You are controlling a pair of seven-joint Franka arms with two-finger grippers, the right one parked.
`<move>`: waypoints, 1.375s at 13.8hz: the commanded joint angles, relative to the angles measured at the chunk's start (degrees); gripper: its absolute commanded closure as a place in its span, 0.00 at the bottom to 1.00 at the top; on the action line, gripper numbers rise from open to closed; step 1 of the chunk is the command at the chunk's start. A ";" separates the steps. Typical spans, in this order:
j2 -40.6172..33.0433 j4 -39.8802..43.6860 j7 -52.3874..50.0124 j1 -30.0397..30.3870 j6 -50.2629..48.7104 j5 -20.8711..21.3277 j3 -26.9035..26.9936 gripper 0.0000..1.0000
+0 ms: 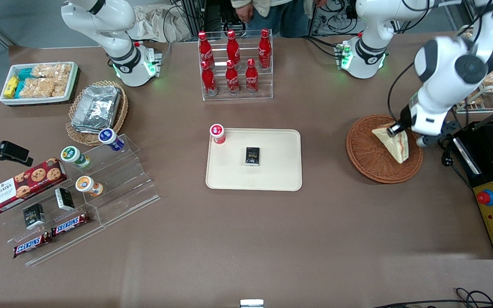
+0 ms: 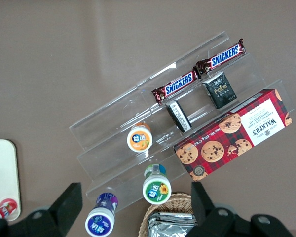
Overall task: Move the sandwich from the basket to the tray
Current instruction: 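Lift the sandwich and carry it toward the white tray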
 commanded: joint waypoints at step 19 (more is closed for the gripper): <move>34.05 16.05 -25.91 -1.49 12.19 18.69 -31.17 1.00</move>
